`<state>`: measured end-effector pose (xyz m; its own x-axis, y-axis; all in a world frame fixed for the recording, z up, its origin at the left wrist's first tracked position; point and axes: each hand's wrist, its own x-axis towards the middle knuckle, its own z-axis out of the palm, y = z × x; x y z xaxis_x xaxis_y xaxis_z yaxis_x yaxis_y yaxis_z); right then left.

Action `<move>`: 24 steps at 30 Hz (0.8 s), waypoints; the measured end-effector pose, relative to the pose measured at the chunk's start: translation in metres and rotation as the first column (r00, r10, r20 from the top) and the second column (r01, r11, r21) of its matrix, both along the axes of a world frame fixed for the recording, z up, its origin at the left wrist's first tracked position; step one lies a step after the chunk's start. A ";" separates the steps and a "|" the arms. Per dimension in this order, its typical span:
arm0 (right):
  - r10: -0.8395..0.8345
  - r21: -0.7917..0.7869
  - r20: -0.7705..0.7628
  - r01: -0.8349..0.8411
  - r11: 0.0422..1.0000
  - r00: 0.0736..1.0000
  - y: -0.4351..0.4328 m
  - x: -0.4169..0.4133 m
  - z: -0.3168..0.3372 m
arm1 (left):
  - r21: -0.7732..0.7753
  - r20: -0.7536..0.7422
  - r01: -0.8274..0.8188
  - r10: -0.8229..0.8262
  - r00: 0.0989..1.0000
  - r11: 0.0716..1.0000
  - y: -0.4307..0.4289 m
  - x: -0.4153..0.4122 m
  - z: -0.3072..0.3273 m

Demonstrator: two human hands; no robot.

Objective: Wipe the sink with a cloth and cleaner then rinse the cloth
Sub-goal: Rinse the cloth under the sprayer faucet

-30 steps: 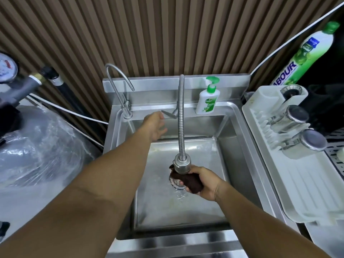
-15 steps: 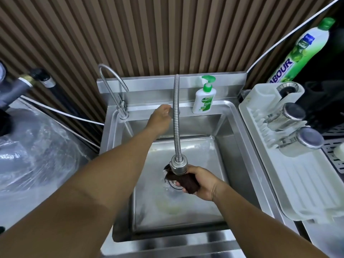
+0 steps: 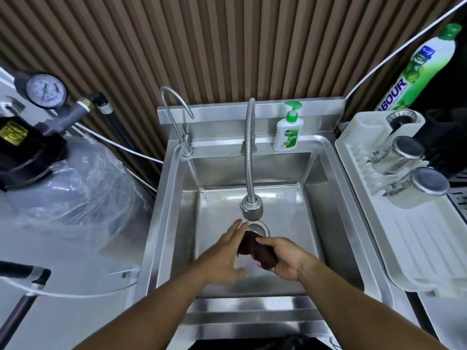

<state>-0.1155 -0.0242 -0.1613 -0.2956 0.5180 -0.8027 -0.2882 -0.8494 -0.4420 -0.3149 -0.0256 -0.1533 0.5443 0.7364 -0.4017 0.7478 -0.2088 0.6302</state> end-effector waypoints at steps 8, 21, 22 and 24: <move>0.147 0.281 0.154 -0.186 0.941 0.977 -0.018 -0.016 0.019 | 0.284 -0.112 -0.141 0.179 0.977 0.948 -0.024 0.029 -0.005; 0.169 0.148 0.036 -0.172 0.974 0.985 -0.007 0.019 0.033 | 0.407 -0.299 0.064 0.067 0.952 0.911 -0.001 0.049 0.036; 0.223 0.093 -0.019 -0.220 0.971 0.975 -0.005 0.023 0.032 | 0.394 -0.296 0.077 0.047 0.954 0.916 -0.001 0.051 0.038; 0.372 0.060 -0.116 -0.367 0.928 0.921 -0.003 0.028 0.029 | 0.357 -0.285 0.098 0.009 0.958 0.929 -0.004 0.055 0.045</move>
<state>-0.0873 -0.0267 -0.1327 -0.5664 0.3810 -0.7308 -0.0110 -0.8901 -0.4556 -0.2604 -0.0296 -0.1085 0.4858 0.8376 -0.2498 0.8653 -0.4205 0.2727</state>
